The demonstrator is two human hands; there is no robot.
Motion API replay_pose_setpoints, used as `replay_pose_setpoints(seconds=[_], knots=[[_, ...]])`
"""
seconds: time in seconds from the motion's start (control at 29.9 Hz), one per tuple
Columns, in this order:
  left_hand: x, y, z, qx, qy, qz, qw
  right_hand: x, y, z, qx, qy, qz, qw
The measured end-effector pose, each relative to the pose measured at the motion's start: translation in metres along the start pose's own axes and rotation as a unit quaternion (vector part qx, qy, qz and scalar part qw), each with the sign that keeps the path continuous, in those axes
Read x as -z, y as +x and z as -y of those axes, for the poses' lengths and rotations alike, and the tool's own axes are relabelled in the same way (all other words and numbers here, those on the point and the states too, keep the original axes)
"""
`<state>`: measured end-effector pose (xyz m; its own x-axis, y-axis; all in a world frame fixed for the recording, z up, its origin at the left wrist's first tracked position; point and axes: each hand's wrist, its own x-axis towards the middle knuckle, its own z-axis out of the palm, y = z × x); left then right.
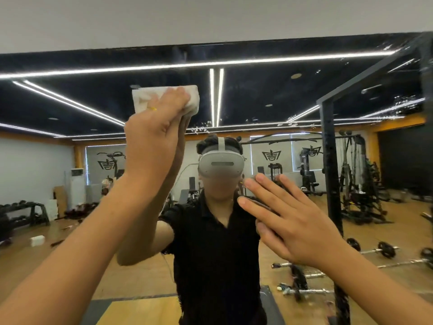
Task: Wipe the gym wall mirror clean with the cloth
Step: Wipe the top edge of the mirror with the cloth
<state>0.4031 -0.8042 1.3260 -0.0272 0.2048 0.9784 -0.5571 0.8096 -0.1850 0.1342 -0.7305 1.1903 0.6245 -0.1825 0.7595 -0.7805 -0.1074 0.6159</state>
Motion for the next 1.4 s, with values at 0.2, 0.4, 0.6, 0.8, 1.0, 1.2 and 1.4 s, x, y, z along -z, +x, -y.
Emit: replay_pose_setpoints(seconds=[0.2,0.4,0.6,0.8,1.0,1.2,1.4], knots=[[-0.001,-0.008,-0.001,0.039,-0.044,0.012,0.998,0.001,-0.001,0.001,-0.006,0.003,0.014,1.000],[0.006,-0.015,-0.003,0.003,-0.035,0.012,0.999,0.002,0.001,0.002,-0.009,-0.002,0.016,1.000],[0.009,-0.017,-0.006,-0.006,-0.031,0.017,0.999,0.005,0.001,0.001,-0.009,0.022,0.019,1.000],[0.009,-0.016,-0.009,-0.015,-0.003,0.022,1.000,0.005,0.001,-0.001,-0.003,0.026,0.011,1.000],[0.007,-0.017,-0.011,-0.049,0.041,0.015,0.998,0.008,0.001,-0.007,0.016,0.047,0.020,0.999],[0.005,-0.016,-0.011,0.017,0.052,0.049,0.997,0.025,-0.017,-0.040,0.061,0.006,0.048,0.997],[0.002,-0.013,-0.027,0.075,0.081,0.031,0.993,0.042,-0.044,-0.102,0.005,-0.002,0.034,0.999]])
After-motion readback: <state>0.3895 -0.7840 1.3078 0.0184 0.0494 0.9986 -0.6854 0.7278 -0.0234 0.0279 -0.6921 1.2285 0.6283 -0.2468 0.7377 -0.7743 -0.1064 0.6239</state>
